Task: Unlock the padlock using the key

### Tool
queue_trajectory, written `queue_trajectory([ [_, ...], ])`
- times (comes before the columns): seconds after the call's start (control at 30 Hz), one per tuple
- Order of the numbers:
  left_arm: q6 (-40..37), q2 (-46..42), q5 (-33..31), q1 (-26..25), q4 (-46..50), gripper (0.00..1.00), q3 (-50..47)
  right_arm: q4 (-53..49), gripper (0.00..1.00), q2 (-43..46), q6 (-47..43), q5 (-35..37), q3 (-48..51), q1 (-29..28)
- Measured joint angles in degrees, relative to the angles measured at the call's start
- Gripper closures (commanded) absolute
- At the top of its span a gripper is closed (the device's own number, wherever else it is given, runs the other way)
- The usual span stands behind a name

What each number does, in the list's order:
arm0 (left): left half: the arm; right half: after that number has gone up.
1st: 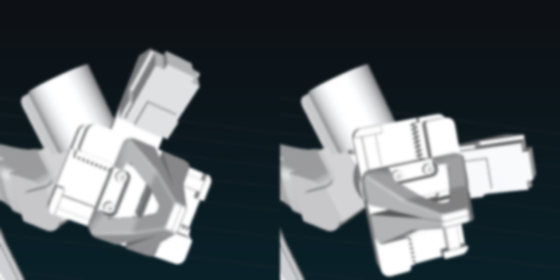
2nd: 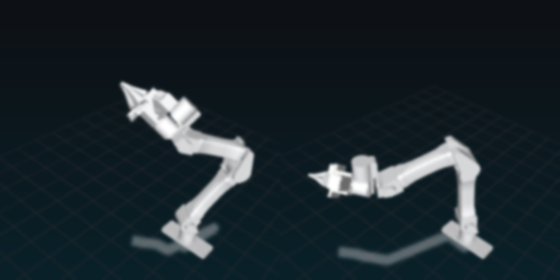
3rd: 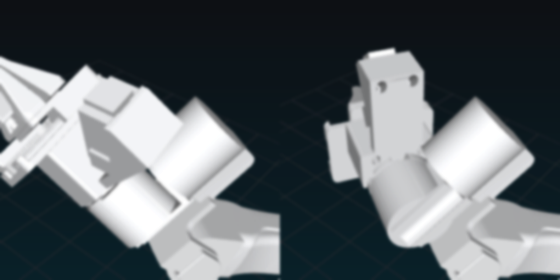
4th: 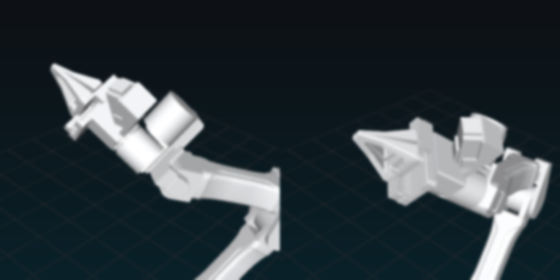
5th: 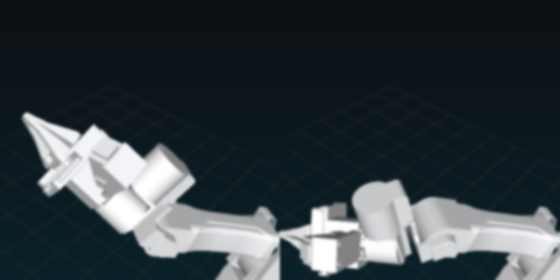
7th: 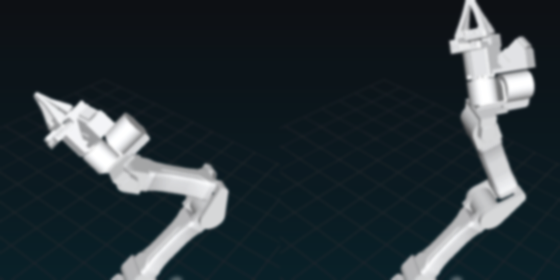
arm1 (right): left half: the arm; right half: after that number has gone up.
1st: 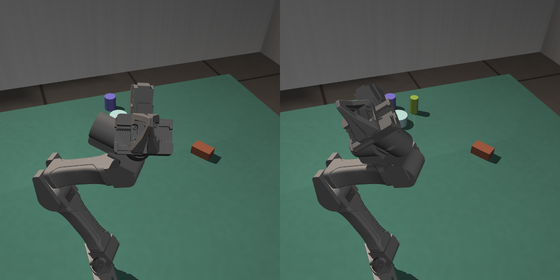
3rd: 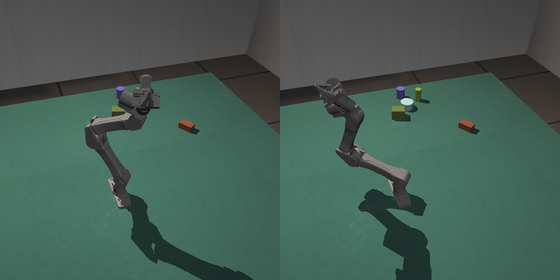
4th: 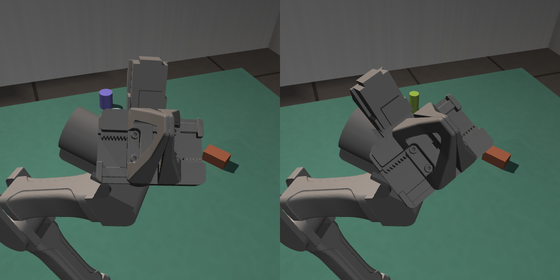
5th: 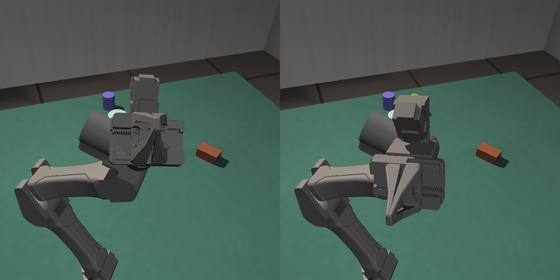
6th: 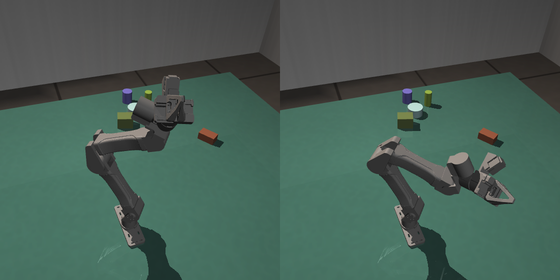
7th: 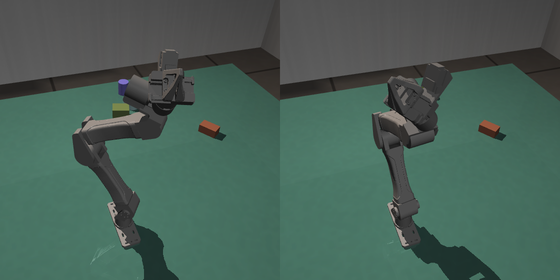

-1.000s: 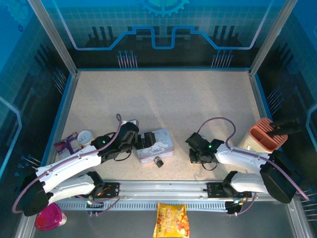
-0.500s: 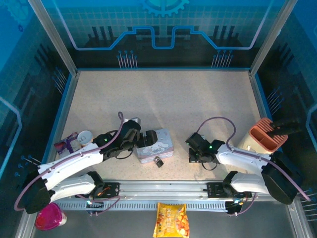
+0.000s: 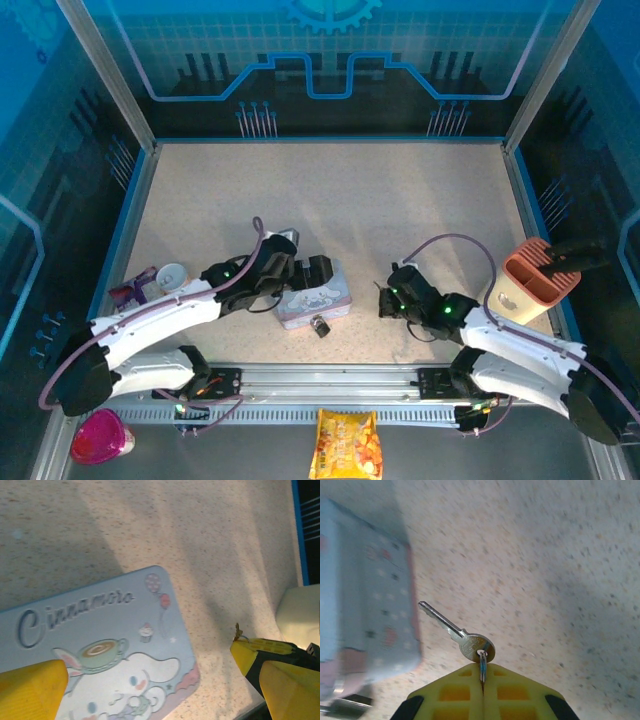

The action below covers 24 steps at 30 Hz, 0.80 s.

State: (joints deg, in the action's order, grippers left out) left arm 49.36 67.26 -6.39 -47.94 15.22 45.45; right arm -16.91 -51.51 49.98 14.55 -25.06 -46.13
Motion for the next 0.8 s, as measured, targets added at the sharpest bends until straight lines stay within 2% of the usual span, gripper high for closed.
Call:
queue_trajectory([
  [0.3, -1.77, 7.78, 0.7, -3.37, -9.35, 0.13, 4.44, 7.61, 1.0, 6.91, 1.27, -0.92, 0.0, -2.51],
  [0.5, -3.28, 11.54, 1.79, -5.38, -12.28, 0.27, 7.8, 9.99, 1.0, 7.96, 1.25, -1.57, 0.0, -3.76],
  [0.8, -4.33, 13.35, 2.4, -5.6, -13.16, 0.5, 8.87, 13.7, 1.0, 8.44, 1.27, -2.12, 0.66, -5.51],
])
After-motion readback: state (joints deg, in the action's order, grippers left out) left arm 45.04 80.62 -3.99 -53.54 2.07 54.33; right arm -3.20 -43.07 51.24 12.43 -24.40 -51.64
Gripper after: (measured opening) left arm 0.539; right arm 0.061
